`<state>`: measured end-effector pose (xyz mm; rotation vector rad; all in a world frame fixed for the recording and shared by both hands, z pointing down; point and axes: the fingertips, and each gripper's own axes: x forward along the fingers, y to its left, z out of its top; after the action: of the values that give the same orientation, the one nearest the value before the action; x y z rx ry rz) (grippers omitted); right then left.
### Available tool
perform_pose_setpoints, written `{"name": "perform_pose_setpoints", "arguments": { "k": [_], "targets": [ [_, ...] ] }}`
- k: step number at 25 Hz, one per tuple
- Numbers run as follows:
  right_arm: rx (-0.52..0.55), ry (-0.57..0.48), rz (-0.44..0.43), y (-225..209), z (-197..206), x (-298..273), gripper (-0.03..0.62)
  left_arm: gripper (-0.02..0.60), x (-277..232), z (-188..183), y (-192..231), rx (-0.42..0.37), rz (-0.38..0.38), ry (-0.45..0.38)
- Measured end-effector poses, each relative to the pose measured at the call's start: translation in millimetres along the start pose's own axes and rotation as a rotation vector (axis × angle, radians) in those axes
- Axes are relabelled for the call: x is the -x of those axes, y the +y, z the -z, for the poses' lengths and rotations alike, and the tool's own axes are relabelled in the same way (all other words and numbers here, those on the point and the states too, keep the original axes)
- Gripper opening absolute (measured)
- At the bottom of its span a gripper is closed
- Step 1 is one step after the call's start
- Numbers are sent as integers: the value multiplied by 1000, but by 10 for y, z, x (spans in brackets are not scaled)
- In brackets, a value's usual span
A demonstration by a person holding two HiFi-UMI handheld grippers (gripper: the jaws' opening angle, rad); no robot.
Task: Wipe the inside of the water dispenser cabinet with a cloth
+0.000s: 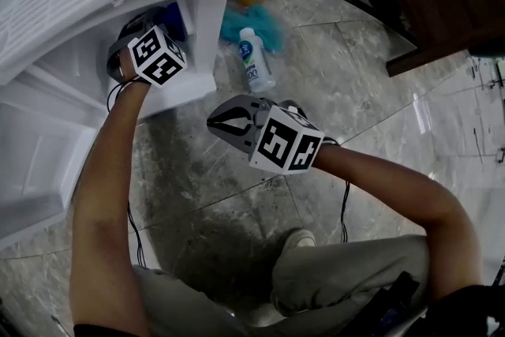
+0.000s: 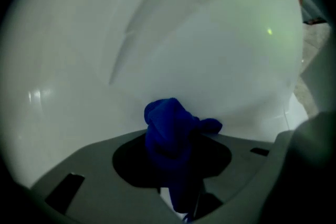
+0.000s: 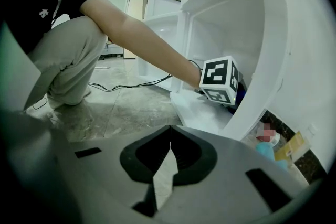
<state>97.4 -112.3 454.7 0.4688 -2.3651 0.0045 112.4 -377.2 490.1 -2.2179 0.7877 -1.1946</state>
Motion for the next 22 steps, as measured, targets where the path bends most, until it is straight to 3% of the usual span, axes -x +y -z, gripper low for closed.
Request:
{"name": "perform_pose_setpoints", "arguments": {
  "k": [5, 11, 22],
  "targets": [
    [15, 24, -2, -9, 30, 28, -2, 153, 60, -14, -47, 56, 2, -30],
    [69, -10, -10, -31, -195, -92, -2, 153, 160, -51, -186, -20, 49, -63],
    [248, 95, -93, 344, 122, -93, -2, 152, 19, 16, -19, 180, 68, -59]
  ]
}}
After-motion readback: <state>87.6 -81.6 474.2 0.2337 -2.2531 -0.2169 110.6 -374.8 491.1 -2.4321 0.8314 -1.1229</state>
